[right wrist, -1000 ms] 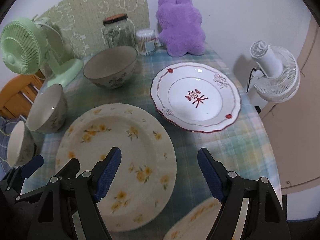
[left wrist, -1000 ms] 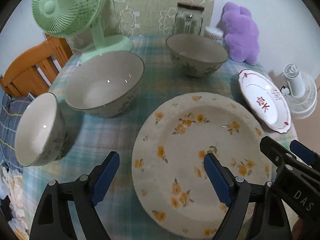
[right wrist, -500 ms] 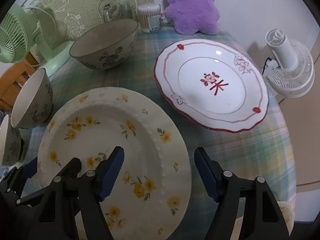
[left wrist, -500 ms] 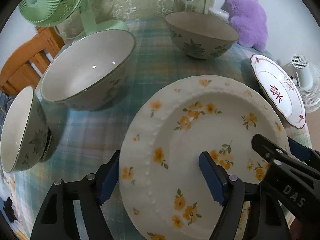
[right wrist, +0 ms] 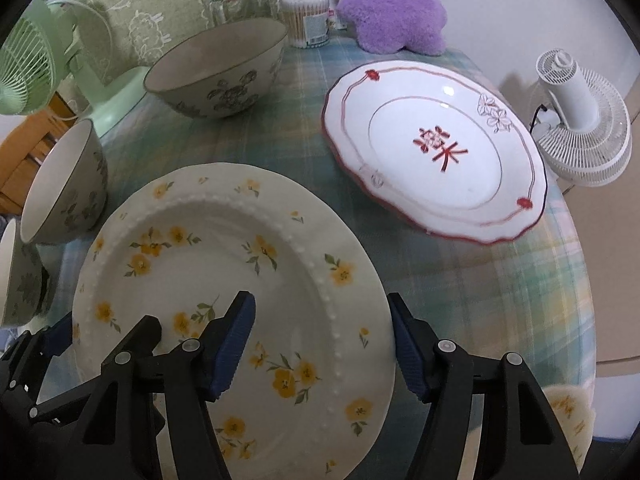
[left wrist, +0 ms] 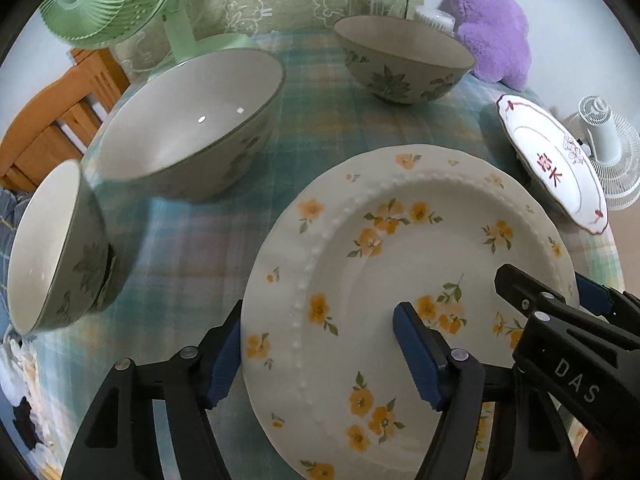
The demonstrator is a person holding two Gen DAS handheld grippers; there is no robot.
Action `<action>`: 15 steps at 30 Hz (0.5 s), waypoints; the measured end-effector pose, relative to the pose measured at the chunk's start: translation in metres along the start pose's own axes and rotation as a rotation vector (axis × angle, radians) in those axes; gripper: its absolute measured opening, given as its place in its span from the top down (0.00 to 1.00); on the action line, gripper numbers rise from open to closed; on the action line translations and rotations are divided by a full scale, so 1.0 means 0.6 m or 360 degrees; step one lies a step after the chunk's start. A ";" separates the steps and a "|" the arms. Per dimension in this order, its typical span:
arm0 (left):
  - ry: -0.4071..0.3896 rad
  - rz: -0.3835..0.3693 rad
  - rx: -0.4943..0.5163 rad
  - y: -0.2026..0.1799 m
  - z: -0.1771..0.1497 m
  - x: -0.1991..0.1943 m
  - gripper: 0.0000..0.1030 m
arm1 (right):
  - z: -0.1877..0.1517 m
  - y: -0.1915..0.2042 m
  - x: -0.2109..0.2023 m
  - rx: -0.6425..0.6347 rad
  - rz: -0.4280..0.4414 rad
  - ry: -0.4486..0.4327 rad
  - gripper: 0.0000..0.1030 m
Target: Organize plates and bowls
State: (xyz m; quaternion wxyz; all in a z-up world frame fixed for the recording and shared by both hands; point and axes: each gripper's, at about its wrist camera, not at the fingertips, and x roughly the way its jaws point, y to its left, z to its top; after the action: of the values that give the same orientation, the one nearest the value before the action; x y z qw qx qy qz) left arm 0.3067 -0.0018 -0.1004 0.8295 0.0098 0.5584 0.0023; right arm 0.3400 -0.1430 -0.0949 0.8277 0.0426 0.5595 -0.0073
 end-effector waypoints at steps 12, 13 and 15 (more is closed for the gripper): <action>0.0038 -0.0004 0.0035 0.027 -0.050 -0.020 0.28 | -0.065 0.034 -0.020 -0.0048 0.0035 0.0091 0.33; 0.0042 -0.0004 0.0025 0.026 -0.050 -0.019 0.28 | -0.065 0.036 -0.018 -0.0052 0.0021 0.0093 0.33; 0.0034 -0.0001 0.0017 0.022 -0.055 -0.020 0.26 | -0.063 0.038 -0.015 -0.0049 0.0007 0.0101 0.33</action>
State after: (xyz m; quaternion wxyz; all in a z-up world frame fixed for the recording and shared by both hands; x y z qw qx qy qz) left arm 0.2720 0.0116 -0.1014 0.8235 0.0140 0.5671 -0.0008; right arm 0.3029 -0.1174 -0.0994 0.8101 0.0313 0.5855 0.0045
